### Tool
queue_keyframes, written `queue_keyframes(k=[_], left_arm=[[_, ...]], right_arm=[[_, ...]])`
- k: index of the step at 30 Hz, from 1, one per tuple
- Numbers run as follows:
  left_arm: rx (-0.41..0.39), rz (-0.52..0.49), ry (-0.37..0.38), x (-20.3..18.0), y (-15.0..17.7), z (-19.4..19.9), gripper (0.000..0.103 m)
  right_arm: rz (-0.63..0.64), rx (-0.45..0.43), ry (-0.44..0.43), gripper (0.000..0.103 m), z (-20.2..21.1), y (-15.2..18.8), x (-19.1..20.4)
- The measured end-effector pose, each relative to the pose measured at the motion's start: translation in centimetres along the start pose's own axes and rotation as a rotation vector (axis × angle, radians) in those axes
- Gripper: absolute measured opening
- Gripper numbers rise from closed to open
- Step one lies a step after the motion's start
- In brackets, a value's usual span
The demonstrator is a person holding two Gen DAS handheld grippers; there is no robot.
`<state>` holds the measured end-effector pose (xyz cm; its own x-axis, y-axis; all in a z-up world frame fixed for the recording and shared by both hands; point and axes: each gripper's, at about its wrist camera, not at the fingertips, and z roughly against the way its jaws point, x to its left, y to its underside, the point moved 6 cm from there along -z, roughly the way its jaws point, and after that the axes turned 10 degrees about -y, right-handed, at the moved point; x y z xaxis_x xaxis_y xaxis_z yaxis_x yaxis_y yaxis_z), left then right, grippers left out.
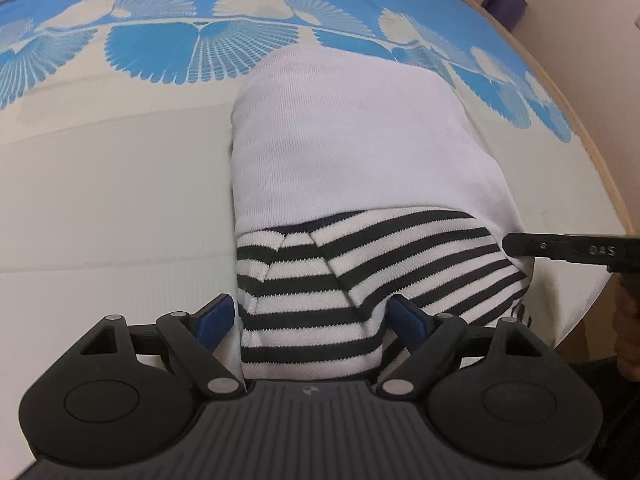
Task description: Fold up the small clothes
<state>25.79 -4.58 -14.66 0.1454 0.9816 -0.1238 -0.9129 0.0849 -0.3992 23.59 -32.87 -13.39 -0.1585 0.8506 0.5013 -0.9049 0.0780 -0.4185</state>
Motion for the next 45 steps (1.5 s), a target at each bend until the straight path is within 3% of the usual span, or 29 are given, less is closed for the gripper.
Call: queue_keyframes(k=[3,4,6,7,11,17,19,22,23,24,26,29,34,36,38,40,45], left_arm=[[-0.014,0.070,0.041,1.1,-1.4,0.5,0.088],[-0.020,0.103,0.063,1.5,-2.1,0.6,0.088],[-0.018,0.189,0.112,2.6,-3.4,0.5,0.088],[-0.010,0.235,0.135,3.1,-3.9,0.2,0.088],[0.047,0.407,0.196,4.8,-5.4,-2.6,0.088],[0.063,0.465,0.267,4.6,-6.8,-6.4,0.091],[0.055,0.472,0.287,4.3,-6.9,-7.5,0.093],[0.015,0.442,0.297,3.6,-7.7,-8.1,0.094],[0.000,0.424,0.290,3.4,-7.9,-8.1,0.089],[-0.015,0.404,0.275,3.2,-8.2,-8.0,0.083],[-0.054,0.341,0.235,2.7,-8.6,-7.2,0.052],[-0.137,0.254,0.226,1.8,-10.6,-4.3,0.041],[-0.373,0.138,0.134,3.2,-14.8,1.6,0.042],[-0.424,0.141,0.078,5.0,-16.1,2.6,0.051],[-0.448,0.152,0.011,6.9,-16.8,3.1,0.070],[-0.448,0.162,-0.053,8.5,-16.6,3.2,0.069],[-0.397,0.118,-0.014,9.5,-15.0,3.7,0.069]], right_arm=[[-0.012,-0.051,-0.067,0.004,1.0,-0.9,0.8],[-0.012,-0.085,-0.068,0.011,1.5,-1.5,1.0],[-0.040,-0.154,-0.069,0.057,2.0,-2.3,0.8],[-0.065,-0.188,-0.075,0.061,2.2,-2.7,0.6],[-0.111,-0.187,-0.098,0.060,0.5,-3.7,0.0],[-0.227,-0.097,-0.044,0.060,-3.1,-3.4,-1.6],[-0.256,-0.104,-0.030,0.055,-3.3,-3.4,-2.2],[-0.262,-0.103,-0.028,0.027,-3.6,-3.2,-2.4],[-0.260,-0.099,-0.028,0.017,-3.7,-3.1,-2.4],[-0.253,-0.097,-0.027,0.015,-3.8,-3.1,-2.3],[-0.237,-0.091,-0.021,0.006,-4.1,-3.3,-2.0],[-0.229,-0.113,-0.012,0.003,-4.2,-4.0,-1.5],[-0.193,-0.234,-0.072,0.003,-3.9,-6.7,1.1],[-0.182,-0.286,-0.107,0.003,-4.0,-8.1,2.4],[-0.163,-0.327,-0.139,0.003,-4.2,-9.5,3.6],[-0.126,-0.342,-0.132,0.003,-5.1,-10.6,4.8],[-0.103,-0.285,-0.037,0.003,-8.6,-11.5,5.0]])
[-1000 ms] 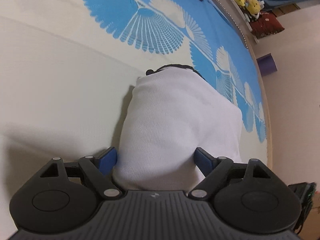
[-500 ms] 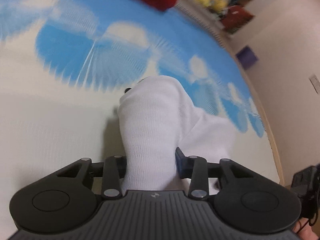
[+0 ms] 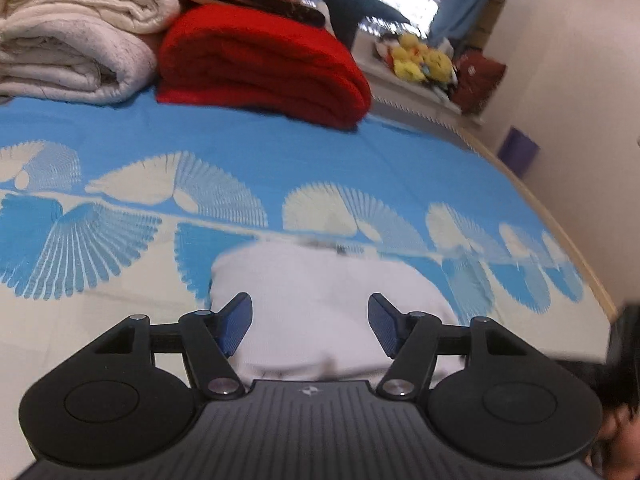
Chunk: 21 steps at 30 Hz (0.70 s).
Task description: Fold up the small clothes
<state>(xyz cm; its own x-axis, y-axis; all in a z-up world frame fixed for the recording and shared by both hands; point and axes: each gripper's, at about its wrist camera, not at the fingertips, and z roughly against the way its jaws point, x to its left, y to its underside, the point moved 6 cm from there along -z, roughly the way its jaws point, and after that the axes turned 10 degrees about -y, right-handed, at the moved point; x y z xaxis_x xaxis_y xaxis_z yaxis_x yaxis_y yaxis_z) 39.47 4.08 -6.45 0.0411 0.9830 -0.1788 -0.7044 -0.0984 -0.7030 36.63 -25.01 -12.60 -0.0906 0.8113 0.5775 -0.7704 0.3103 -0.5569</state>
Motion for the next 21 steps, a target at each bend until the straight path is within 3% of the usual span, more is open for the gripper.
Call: queue_keyframes(k=[2,5,6,10,13,14,15,16,17,19,21], left_arm=[[0.068,-0.035,-0.007,0.4,1.5,-0.7,0.069],[0.269,-0.105,-0.124,1.7,5.8,-3.9,0.069],[0.287,-0.089,-0.140,2.2,6.4,-4.3,0.069],[0.219,0.000,-0.094,2.4,5.1,-2.1,0.066],[0.166,-0.015,-0.031,1.4,4.5,-0.3,0.067],[0.174,-0.038,-0.032,1.2,4.9,-0.6,0.068],[0.212,-0.076,-0.070,1.3,5.8,-1.6,0.068],[0.268,-0.121,-0.138,1.6,7.0,-2.9,0.076],[0.300,-0.141,-0.190,2.1,8.1,-3.7,0.084],[0.302,-0.099,-0.210,2.2,8.0,-2.7,0.082],[0.242,-0.096,-0.209,1.5,6.6,0.1,0.081]], right_arm=[[0.039,-0.017,0.028,0.003,-0.4,-0.4,0.3],[0.010,-0.018,0.036,0.004,-1.0,-0.5,-0.3],[0.009,-0.025,0.041,0.008,-0.9,-0.4,-0.4],[-0.016,-0.063,-0.022,0.014,1.0,-0.3,0.2],[0.024,0.000,-0.057,0.019,1.1,0.9,0.7],[0.054,0.033,-0.051,0.019,0.9,1.5,0.9],[0.085,0.063,-0.049,0.019,0.7,2.1,1.1],[0.101,0.087,-0.046,0.020,0.5,2.6,1.2],[0.117,0.115,-0.023,0.021,0.1,3.1,1.0],[0.151,0.183,0.104,0.022,-0.5,4.2,-0.2],[0.142,0.224,0.222,0.022,-0.3,4.9,-1.7]])
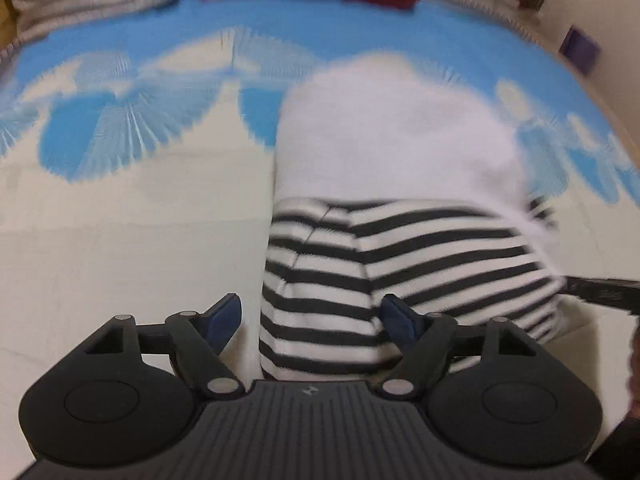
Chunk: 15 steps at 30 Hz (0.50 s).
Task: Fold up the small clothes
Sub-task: 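Open both tools and pull them back from the folded bundle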
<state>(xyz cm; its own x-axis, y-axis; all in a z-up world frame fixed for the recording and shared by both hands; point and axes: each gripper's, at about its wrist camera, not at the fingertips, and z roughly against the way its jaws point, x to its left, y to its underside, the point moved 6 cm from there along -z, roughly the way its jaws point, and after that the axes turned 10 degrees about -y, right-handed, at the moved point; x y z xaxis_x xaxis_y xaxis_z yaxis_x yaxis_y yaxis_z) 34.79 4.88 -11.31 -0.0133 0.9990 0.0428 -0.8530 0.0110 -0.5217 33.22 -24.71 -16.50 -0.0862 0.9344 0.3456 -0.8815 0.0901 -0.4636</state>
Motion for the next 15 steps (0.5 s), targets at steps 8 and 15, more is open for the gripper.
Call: queue_keyframes(k=[8,15], left_arm=[[-0.317,0.012,-0.049,0.8,1.1,14.0,0.086],[-0.429,0.031,-0.068,-2.1,9.4,20.6,0.086]], right_arm=[[0.095,-0.313,0.037,0.029,10.3,-0.3,2.1],[0.188,-0.536,-0.021,0.068,20.4,5.6,7.3]])
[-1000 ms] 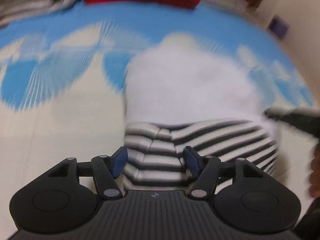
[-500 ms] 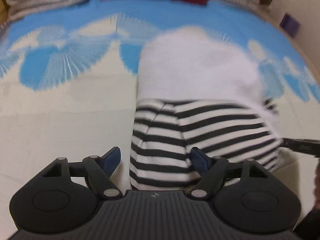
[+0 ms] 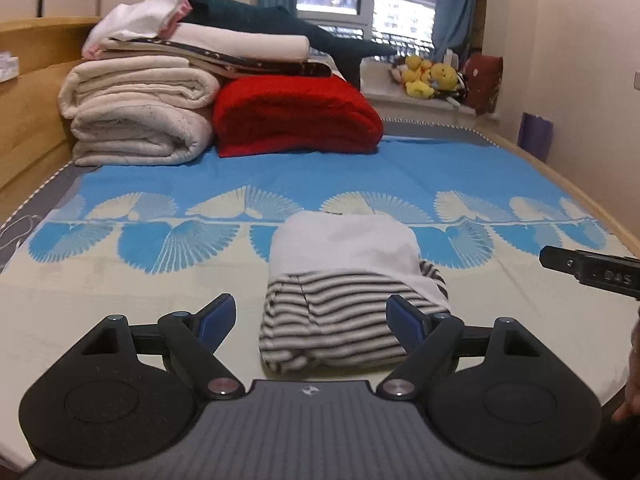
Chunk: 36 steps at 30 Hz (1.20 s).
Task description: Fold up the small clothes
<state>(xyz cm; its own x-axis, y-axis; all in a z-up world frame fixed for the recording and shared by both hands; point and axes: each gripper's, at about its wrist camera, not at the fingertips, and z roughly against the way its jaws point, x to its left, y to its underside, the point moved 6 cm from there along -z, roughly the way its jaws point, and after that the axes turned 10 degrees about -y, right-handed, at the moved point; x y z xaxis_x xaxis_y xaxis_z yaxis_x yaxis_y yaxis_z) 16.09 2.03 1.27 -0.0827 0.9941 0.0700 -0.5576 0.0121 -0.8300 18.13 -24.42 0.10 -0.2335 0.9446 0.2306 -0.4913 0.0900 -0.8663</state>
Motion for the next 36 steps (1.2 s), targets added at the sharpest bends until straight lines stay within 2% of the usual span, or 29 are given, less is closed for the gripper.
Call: queue_keyframes(k=[3,4,5,7,9,12,17,36], left_arm=[[-0.006,0.038,0.018,-0.9,3.1,0.9,0.089],[0.017,0.041,0.015,-1.2,4.3,0.7,0.099],[0.068,0.038,-0.007,-1.5,5.5,0.1,0.102],[0.167,0.047,-0.043,-1.8,7.0,-1.3,0.102],[0.151,0.053,-0.042,-2.0,6.9,-1.7,0.102],[0.112,0.011,-0.066,-2.2,6.2,-2.1,0.102],[0.149,0.051,-0.050,-1.7,6.4,-2.7,0.102],[0.172,0.046,-0.055,-1.6,6.7,-3.2,0.102]], right_arm=[[0.004,-0.031,-0.002,0.078,3.1,1.6,2.1],[0.002,-0.028,0.001,0.079,3.5,2.3,2.4],[0.000,-0.019,0.005,0.082,3.9,3.2,2.7],[-0.007,0.022,0.019,0.086,3.8,5.1,3.2],[-0.020,0.074,0.038,0.086,3.2,6.3,3.4],[-0.009,0.093,0.046,0.086,2.3,6.8,3.8],[0.035,0.134,0.055,0.086,1.6,7.6,4.1],[0.033,0.159,0.029,0.088,0.2,8.1,5.7]])
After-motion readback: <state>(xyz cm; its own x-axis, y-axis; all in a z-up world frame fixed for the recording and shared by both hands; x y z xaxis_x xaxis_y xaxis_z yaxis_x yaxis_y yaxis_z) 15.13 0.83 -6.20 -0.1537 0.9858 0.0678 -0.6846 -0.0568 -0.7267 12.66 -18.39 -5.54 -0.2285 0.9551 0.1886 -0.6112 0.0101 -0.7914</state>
